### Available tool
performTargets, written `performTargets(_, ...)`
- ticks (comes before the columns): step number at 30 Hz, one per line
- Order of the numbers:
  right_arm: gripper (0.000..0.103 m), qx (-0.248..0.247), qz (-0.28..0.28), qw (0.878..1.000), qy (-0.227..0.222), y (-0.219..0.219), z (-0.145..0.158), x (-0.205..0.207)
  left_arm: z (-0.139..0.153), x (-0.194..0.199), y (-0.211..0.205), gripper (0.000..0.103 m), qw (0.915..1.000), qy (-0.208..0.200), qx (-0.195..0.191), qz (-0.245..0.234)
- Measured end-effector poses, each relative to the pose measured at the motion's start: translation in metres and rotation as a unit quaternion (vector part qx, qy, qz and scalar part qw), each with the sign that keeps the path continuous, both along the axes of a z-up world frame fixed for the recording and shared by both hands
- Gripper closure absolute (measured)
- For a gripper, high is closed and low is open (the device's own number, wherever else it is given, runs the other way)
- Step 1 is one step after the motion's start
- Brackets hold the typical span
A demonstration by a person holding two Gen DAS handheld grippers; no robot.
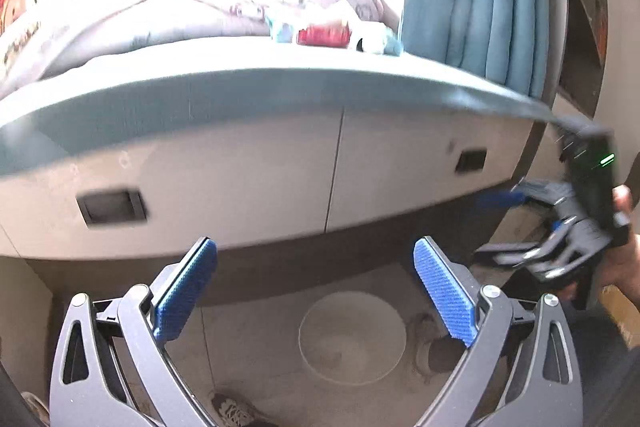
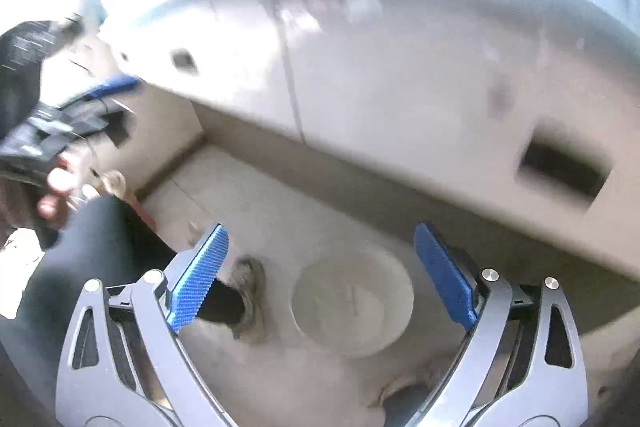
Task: Collect trash
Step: 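Raise both empty tools back toward the trash pile, then grasp the white sock wad with left tool while right tool grasps blue mask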
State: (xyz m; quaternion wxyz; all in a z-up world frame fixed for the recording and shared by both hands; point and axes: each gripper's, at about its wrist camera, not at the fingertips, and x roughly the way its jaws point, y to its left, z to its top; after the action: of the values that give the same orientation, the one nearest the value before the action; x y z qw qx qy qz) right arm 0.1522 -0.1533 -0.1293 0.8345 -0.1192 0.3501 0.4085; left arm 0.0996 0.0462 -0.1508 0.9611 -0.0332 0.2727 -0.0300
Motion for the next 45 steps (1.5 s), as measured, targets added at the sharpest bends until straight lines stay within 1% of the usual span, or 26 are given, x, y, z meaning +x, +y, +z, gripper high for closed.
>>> performTargets(2, 0.005, 0.029, 0.006, 0.998, -0.049, -0.004, 0.051, -0.007, 0.016, 0.006, -0.004, 0.006, 1.0, -0.002, -0.005, 0.003)
performTargets(4, 0.005, 0.041, 0.0, 0.996, -0.084, -0.006, 0.085, -0.004, 0.032, 0.012, -0.009, 0.006, 0.9999, -0.012, -0.011, 0.0)
performTargets(5, 0.005, 0.04, -0.009, 0.994, -0.098, -0.006, 0.1, 0.0, 0.043, 0.019, -0.014, 0.006, 0.9998, -0.018, -0.009, -0.002)
performTargets(6, 0.005, 0.035, -0.024, 0.993, -0.108, -0.003, 0.115, 0.01, 0.047, 0.026, -0.021, 0.006, 0.9998, -0.021, -0.004, 0.0)
performTargets(7, 0.005, 0.031, -0.037, 0.993, -0.111, -0.001, 0.124, 0.02, 0.054, 0.027, -0.021, 0.006, 0.9997, -0.025, 0.001, 0.001)
performTargets(8, 0.005, 0.029, -0.056, 0.992, -0.109, 0.002, 0.136, 0.039, 0.063, 0.033, -0.024, 0.006, 0.9995, -0.032, 0.007, 0.002)
performTargets(11, 0.005, 0.047, -0.089, 0.992, -0.081, 0.01, 0.153, 0.083, 0.079, 0.05, -0.029, 0.006, 0.999, -0.044, 0.006, 0.002)
performTargets(12, 0.005, 0.055, -0.099, 0.991, -0.066, 0.013, 0.156, 0.103, 0.082, 0.056, -0.03, 0.006, 0.999, -0.045, 0.004, 0.002)
performTargets(15, 0.007, 0.05, -0.132, 0.99, -0.027, 0.021, 0.151, 0.152, 0.09, 0.065, -0.031, 0.006, 0.999, -0.045, 0.008, 0.007)
performTargets(16, 0.01, 0.047, -0.138, 0.989, -0.015, 0.026, 0.148, 0.165, 0.091, 0.067, -0.03, 0.006, 0.999, -0.044, 0.009, 0.008)
performTargets(17, 0.016, 0.044, -0.147, 0.988, 0.007, 0.032, 0.144, 0.18, 0.092, 0.068, -0.03, 0.006, 0.999, -0.043, 0.01, 0.008)
performTargets(19, 0.023, 0.051, -0.15, 0.987, 0.03, 0.043, 0.14, 0.192, 0.093, 0.069, -0.029, 0.006, 0.999, -0.042, 0.012, 0.009)
performTargets(20, 0.028, 0.052, -0.15, 0.986, 0.049, 0.046, 0.135, 0.2, 0.094, 0.07, -0.029, 0.006, 0.999, -0.041, 0.012, 0.011)
performTargets(21, 0.033, 0.05, -0.154, 0.985, 0.059, 0.05, 0.13, 0.199, 0.095, 0.069, -0.028, 0.006, 0.999, -0.041, 0.012, 0.012)
performTargets(22, 0.043, 0.046, -0.158, 0.984, 0.071, 0.052, 0.124, 0.203, 0.094, 0.069, -0.027, 0.006, 0.9991, -0.039, 0.011, 0.013)
performTargets(23, 0.047, 0.044, -0.162, 0.982, 0.084, 0.053, 0.117, 0.207, 0.095, 0.069, -0.027, 0.006, 0.9991, -0.038, 0.01, 0.014)
performTargets(24, 0.048, 0.041, -0.164, 0.982, 0.085, 0.054, 0.114, 0.207, 0.095, 0.068, -0.026, 0.006, 0.9992, -0.037, 0.009, 0.015)
performTargets(25, 0.057, 0.041, -0.168, 0.982, 0.083, 0.054, 0.111, 0.207, 0.095, 0.068, -0.026, 0.006, 0.9992, -0.036, 0.009, 0.016)
performTargets(26, 0.07, 0.043, -0.169, 0.981, 0.083, 0.053, 0.111, 0.206, 0.096, 0.067, -0.026, 0.006, 0.9992, -0.035, 0.01, 0.017)
performTargets(28, 0.07, 0.06, -0.161, 0.981, 0.09, 0.048, 0.113, 0.206, 0.098, 0.066, -0.027, 0.006, 0.9992, -0.033, 0.012, 0.018)
performTargets(30, 0.071, 0.072, -0.157, 0.981, 0.084, 0.039, 0.119, 0.201, 0.101, 0.067, -0.028, 0.006, 0.9992, -0.032, 0.013, 0.019)
performTargets(35, 0.071, 0.083, -0.166, 0.982, 0.043, 0.016, 0.142, 0.185, 0.114, 0.082, -0.037, 0.006, 0.9992, -0.03, 0.016, 0.02)
performTargets(37, 0.071, 0.085, -0.173, 0.981, 0.027, 0.003, 0.149, 0.18, 0.121, 0.097, -0.043, 0.006, 0.9991, -0.031, 0.02, 0.02)
performTargets(40, 0.071, 0.086, -0.185, 0.979, 0.003, -0.022, 0.159, 0.173, 0.123, 0.129, -0.056, 0.006, 0.9988, -0.017, 0.039, 0.024)
performTargets(43, 0.071, 0.091, -0.19, 0.978, -0.006, -0.045, 0.163, 0.169, 0.119, 0.166, -0.066, 0.006, 0.9991, 0.003, 0.036, 0.021)
performTargets(45, 0.071, 0.089, -0.19, 0.978, -0.013, -0.058, 0.164, 0.165, 0.113, 0.192, -0.07, 0.006, 0.9988, 0.019, 0.034, 0.03)
